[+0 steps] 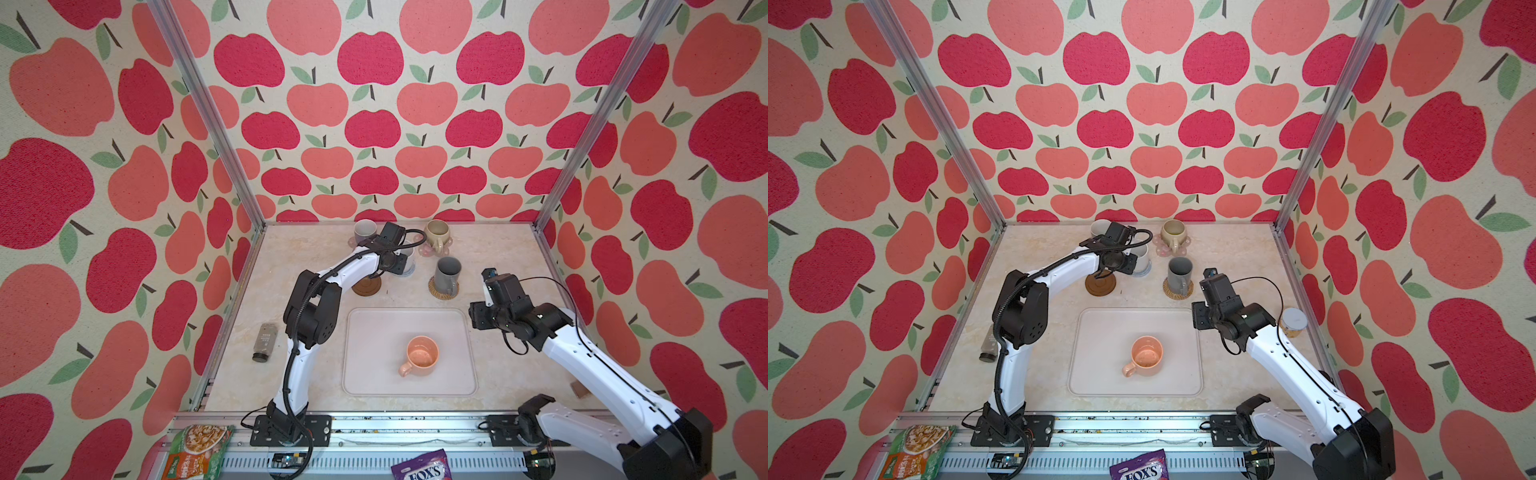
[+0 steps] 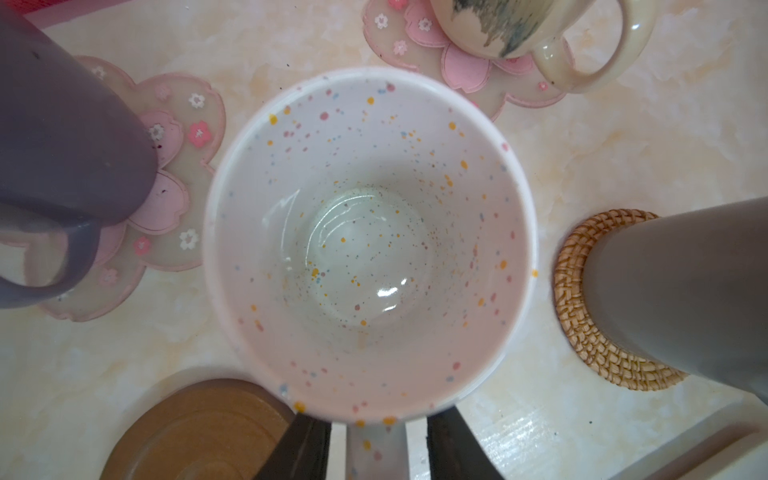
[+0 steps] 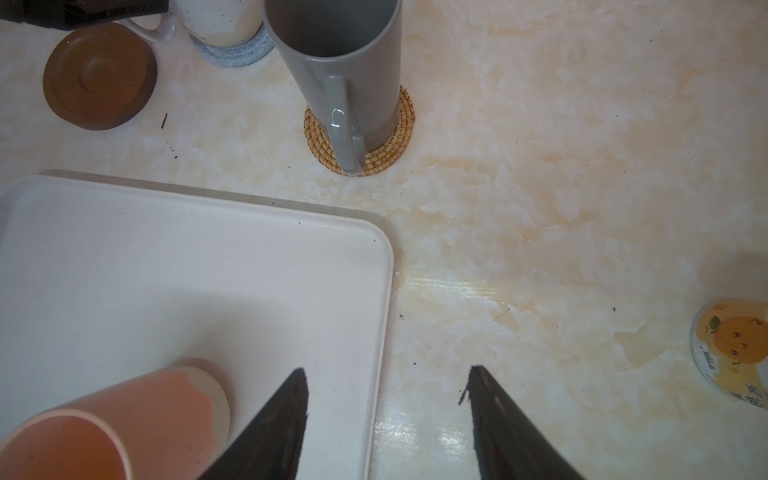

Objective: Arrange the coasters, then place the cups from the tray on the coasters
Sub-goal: 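Lower the white mug onto the grey knit coaster and open the left gripper, then move the left gripper back over the pink mug on the tray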

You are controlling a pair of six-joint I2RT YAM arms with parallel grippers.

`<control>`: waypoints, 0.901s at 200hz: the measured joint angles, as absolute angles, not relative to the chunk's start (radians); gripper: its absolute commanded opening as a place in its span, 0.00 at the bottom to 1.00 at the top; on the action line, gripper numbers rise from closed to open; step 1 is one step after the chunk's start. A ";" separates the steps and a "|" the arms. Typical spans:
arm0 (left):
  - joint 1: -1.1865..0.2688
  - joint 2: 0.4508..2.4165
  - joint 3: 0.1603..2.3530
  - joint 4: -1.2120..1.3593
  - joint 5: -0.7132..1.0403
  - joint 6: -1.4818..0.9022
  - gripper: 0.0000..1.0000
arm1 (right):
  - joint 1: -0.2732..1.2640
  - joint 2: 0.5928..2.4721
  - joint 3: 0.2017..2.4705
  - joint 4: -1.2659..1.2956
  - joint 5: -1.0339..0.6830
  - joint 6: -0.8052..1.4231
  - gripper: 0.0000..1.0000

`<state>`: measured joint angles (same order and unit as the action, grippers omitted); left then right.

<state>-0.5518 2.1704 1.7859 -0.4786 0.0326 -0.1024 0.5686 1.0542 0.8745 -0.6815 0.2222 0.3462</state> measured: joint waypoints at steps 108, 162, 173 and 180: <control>-0.683 1.496 1.346 -0.601 -0.049 -0.052 0.53 | 0.640 1.040 0.875 -0.681 0.172 0.395 0.64; -0.899 1.314 1.091 -0.726 -0.057 -0.097 0.54 | 0.654 1.009 0.839 -0.672 0.173 0.430 0.65; -0.944 1.278 1.044 -0.742 -0.054 -0.119 0.54 | 0.654 0.998 0.831 -0.675 0.176 0.435 0.65; -0.978 1.251 1.017 -0.750 -0.052 -0.139 0.54 | 0.654 0.990 0.827 -0.675 0.179 0.438 0.65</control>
